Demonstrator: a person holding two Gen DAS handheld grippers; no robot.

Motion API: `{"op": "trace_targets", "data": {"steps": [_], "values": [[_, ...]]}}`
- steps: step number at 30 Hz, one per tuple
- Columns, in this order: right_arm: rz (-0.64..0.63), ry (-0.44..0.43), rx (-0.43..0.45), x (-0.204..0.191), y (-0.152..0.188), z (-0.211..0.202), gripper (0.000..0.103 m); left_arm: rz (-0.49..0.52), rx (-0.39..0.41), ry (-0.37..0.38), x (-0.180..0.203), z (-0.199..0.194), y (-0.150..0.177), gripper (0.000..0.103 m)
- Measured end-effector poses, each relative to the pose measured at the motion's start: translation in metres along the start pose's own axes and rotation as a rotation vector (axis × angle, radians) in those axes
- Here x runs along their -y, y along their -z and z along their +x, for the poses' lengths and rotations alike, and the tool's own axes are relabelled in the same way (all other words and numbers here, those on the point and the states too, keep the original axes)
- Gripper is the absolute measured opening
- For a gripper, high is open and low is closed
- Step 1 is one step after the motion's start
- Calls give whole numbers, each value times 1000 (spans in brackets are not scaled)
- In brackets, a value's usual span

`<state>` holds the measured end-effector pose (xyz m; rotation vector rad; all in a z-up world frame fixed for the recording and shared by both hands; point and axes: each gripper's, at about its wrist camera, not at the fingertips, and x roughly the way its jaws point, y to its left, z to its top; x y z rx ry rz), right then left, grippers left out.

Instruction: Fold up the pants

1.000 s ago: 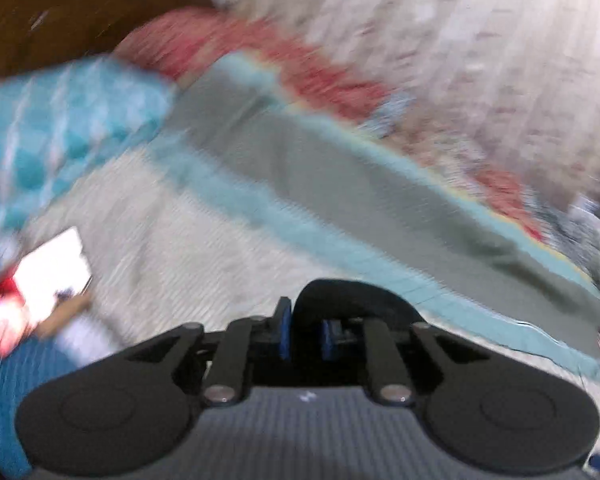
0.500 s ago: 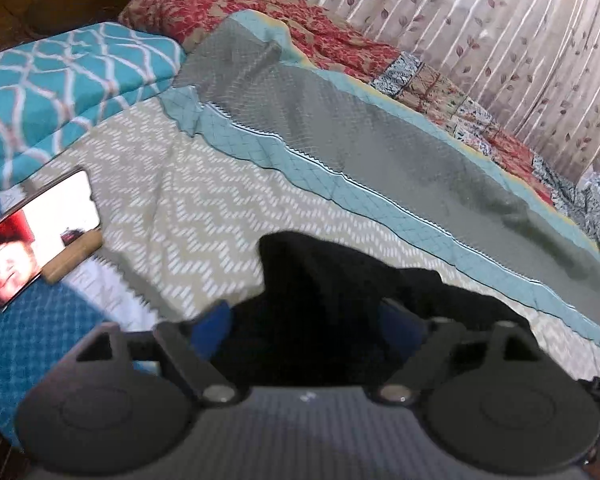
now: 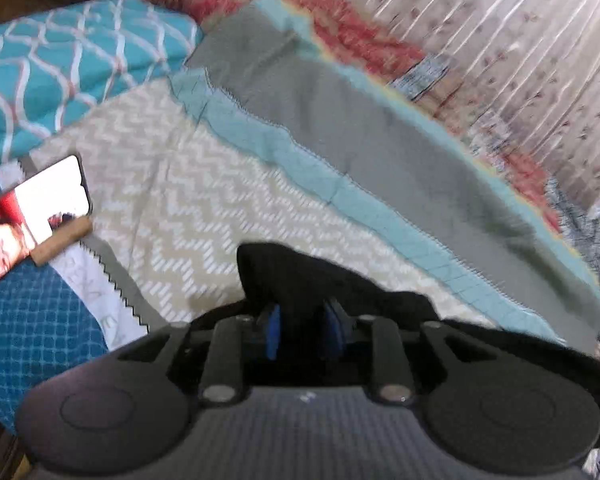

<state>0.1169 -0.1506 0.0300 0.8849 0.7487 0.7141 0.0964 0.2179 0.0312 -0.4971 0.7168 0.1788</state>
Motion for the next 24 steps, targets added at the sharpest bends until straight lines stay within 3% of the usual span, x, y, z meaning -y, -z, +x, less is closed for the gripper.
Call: {"op": "trace_targets", "data": {"steps": [2,6,9,12,14,16,20,22,24], "values": [[-1,-36,-31,-10,11,-1,13,84,97,18,10,-29,11,33],[38,-81,-100,-22,22,15,13,420,326,87,47,-92,49,49],[27,-91,-121,-31,22,25,13,644,451,135,72,-122,82,62],[18,-123,-144,-47,19,30,13,809,431,163,97,-120,108,64],[-25,-136,-156,-62,16,30,13,870,439,130,111,-112,119,64],[-81,-144,-157,-75,14,27,13,886,436,106,116,-99,116,64],[-145,-188,-142,-87,7,17,13,900,397,132,122,-80,102,59],[-180,-187,-132,-92,3,15,13,990,438,141,129,-88,108,57],[-190,-178,-112,-93,0,17,13,1086,502,176,141,-101,119,64]]}}
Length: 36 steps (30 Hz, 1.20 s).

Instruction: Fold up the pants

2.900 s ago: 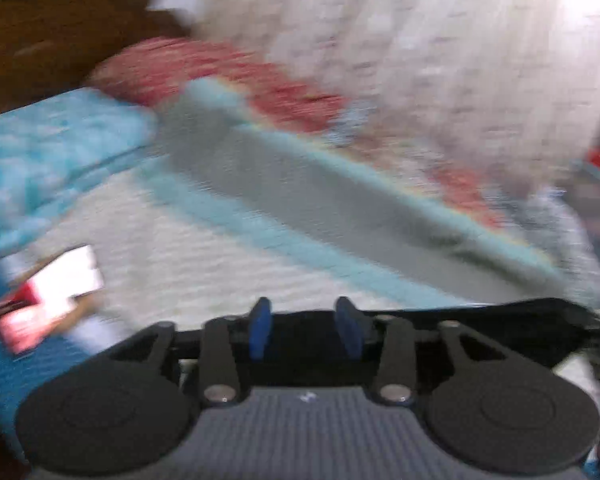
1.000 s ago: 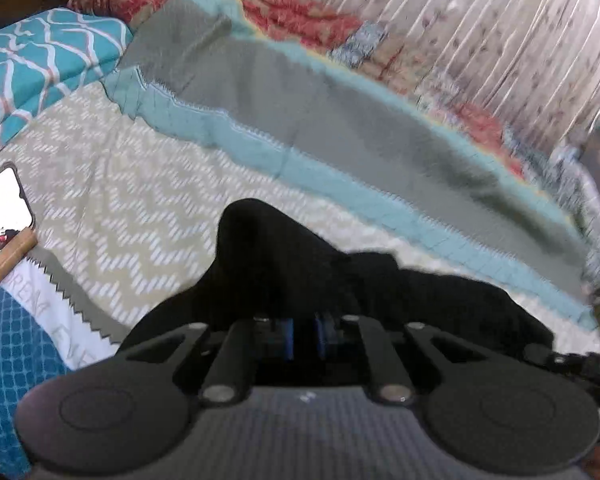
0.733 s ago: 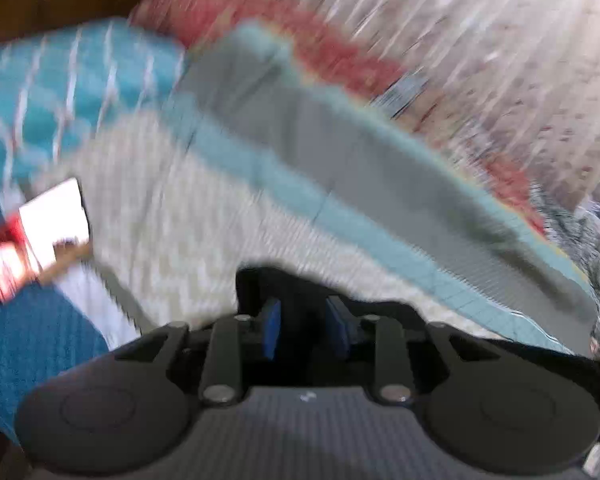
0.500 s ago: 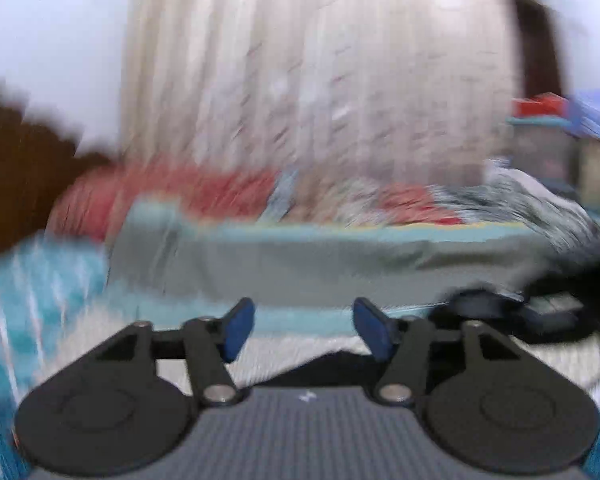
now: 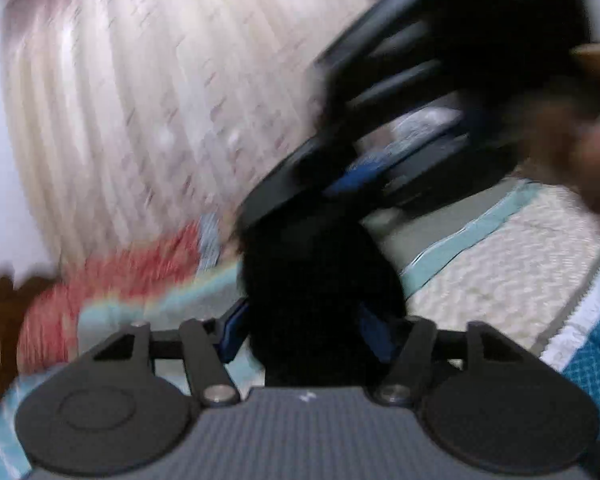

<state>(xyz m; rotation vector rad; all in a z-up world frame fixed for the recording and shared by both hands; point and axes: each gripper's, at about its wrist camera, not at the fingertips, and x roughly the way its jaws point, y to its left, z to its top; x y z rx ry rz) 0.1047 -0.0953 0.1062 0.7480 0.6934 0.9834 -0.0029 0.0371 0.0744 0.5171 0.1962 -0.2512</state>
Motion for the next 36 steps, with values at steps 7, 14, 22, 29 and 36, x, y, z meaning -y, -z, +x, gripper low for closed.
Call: {"op": "trace_targets", "data": {"steps": [7,14,22,29,36], "values": [[-24,-18,41,1,-5,-3,13,-12,-33,6,-6,7,-5,63],[-28,-129,-43,7,-2,7,14,-5,-101,-46,-10,37,-4,22],[3,-42,139,68,14,-35,65,-367,-88,-161,-110,35,-8,12],[-257,369,-120,96,97,21,66,-351,13,-249,-153,-4,-49,12],[-578,435,-250,76,134,91,85,-335,79,-299,-173,-47,-80,12]]}}
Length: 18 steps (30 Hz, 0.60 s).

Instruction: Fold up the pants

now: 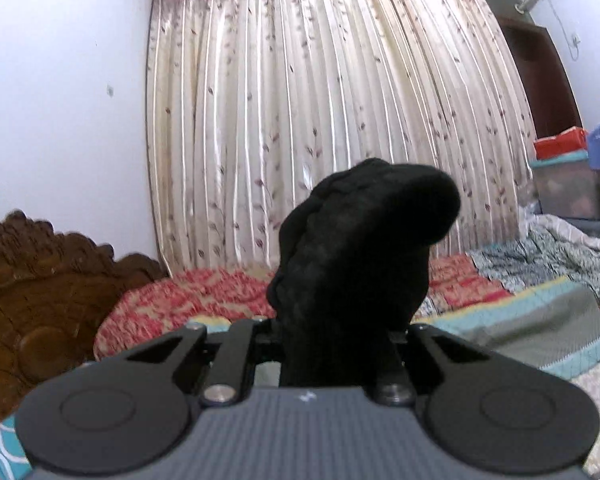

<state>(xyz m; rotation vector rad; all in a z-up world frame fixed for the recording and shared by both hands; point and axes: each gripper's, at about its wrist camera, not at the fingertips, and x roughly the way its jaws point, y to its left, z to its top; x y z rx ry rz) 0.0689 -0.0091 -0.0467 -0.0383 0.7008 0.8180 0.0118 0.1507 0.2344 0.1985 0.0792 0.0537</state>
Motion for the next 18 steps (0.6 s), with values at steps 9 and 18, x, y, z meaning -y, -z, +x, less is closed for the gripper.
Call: {"op": "trace_targets", "data": {"steps": [9,18], "values": [[-150,-134,158,-43,23,-36,94,41,87,17,14,-29,-44,12],[-19,417,211,48,15,-35,12,-38,158,65,37,-60,-83,12]]}}
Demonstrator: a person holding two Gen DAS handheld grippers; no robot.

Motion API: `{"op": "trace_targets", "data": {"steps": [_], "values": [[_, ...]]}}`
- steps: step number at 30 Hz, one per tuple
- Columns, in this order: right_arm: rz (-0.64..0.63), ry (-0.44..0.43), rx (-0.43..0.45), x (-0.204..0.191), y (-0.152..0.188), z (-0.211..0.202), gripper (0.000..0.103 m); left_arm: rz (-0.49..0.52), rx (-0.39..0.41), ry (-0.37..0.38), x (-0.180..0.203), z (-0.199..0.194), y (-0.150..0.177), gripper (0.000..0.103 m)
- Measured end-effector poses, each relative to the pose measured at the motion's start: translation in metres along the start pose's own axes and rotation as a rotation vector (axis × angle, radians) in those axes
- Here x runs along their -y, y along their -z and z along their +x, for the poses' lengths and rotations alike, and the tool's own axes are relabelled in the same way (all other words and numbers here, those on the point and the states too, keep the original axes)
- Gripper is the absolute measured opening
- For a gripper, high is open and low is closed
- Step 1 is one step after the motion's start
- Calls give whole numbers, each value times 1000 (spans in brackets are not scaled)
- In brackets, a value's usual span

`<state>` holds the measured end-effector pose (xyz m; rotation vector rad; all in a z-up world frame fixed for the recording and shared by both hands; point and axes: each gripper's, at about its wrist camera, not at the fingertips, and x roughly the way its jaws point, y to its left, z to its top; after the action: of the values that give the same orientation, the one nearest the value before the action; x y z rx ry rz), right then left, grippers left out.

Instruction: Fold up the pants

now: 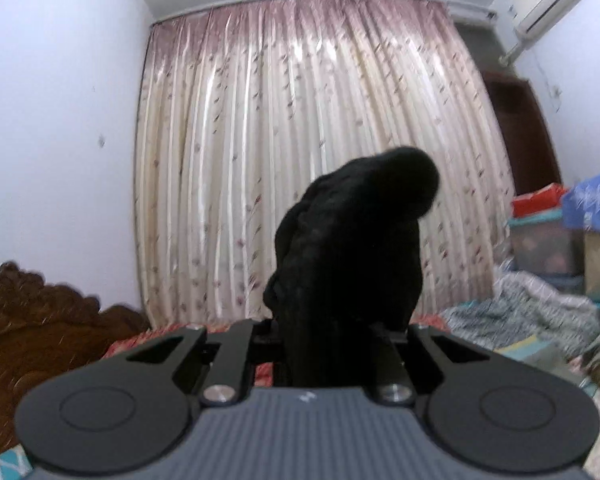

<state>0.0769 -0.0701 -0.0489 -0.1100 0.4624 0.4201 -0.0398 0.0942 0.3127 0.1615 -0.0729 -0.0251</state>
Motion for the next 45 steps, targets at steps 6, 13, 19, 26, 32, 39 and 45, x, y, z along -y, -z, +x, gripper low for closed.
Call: {"op": "trace_targets", "data": {"steps": [6,13,19,26,32,39,45], "values": [[273,329,220,174,-68,-121,12,-83,125,231,51,3,-59,12],[272,607,369,274,-106,-252,12,-67,283,442,149,9,-149,12],[204,704,385,305,-90,-281,12,-227,251,509,147,31,-151,12],[232,679,369,292,-56,-273,16,-381,-127,441,75,87,-16,12],[240,639,279,206,12,-197,19,-399,-344,304,-3,76,166,12],[155,571,54,125,73,-138,15,-531,-553,175,-80,51,287,12],[-84,461,-15,152,-20,-70,16,-526,-513,123,-100,115,289,12]]}}
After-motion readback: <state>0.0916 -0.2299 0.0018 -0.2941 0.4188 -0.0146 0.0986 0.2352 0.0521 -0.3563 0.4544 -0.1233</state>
